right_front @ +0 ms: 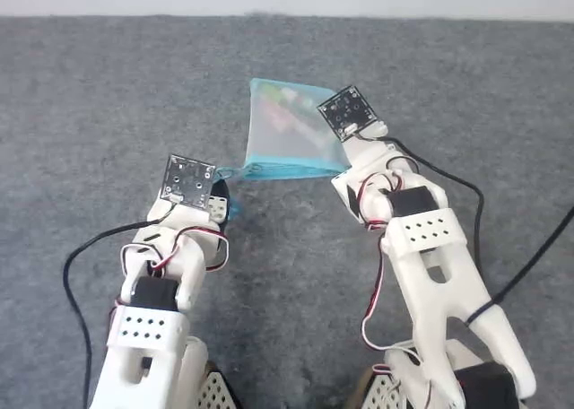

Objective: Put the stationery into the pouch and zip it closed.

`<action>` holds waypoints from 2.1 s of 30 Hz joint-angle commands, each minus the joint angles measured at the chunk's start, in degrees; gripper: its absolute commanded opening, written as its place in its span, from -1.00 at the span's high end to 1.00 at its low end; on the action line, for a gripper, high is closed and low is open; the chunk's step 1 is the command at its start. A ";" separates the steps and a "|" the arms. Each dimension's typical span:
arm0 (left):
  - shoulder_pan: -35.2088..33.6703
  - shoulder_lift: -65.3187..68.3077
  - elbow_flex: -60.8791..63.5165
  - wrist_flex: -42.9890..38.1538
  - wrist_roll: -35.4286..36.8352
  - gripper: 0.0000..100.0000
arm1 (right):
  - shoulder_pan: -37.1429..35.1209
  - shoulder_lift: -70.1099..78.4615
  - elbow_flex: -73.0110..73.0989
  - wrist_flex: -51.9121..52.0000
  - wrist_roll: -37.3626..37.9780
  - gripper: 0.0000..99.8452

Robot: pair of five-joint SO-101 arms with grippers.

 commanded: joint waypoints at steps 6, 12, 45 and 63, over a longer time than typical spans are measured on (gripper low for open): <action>-1.76 -1.93 -4.09 -1.76 0.97 0.98 | 6.99 7.69 -7.03 -0.40 -1.05 0.99; 6.24 -2.11 -2.15 -1.41 -1.85 0.91 | 2.86 9.10 -7.91 2.42 -1.23 0.98; 7.91 -22.86 -3.82 15.38 1.67 0.46 | -7.25 -3.21 -7.91 14.73 -7.21 0.40; 1.85 -22.86 -1.10 8.00 8.09 0.46 | -7.08 -37.58 18.37 -3.82 -7.56 0.40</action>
